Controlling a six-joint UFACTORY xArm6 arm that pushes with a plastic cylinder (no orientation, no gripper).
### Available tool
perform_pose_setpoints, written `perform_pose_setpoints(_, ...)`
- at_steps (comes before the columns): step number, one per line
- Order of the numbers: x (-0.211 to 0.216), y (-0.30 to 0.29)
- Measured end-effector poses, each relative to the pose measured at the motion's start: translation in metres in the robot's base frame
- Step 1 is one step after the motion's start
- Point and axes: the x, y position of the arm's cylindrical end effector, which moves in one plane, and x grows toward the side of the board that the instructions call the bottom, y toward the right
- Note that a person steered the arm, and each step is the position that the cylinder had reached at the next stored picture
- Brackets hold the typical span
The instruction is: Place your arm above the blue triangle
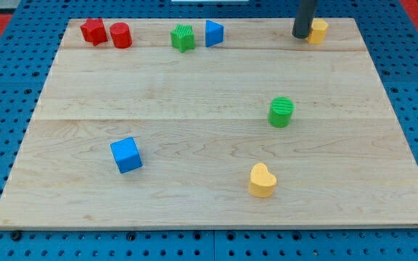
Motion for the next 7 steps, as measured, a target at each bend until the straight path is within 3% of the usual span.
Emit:
perform_pose_setpoints(3, 0.000, 0.007)
perform_pose_setpoints(4, 0.000, -0.017)
perform_pose_setpoints(5, 0.002, -0.087)
perform_pose_setpoints(6, 0.032, -0.115)
perform_pose_setpoints(7, 0.033, -0.115)
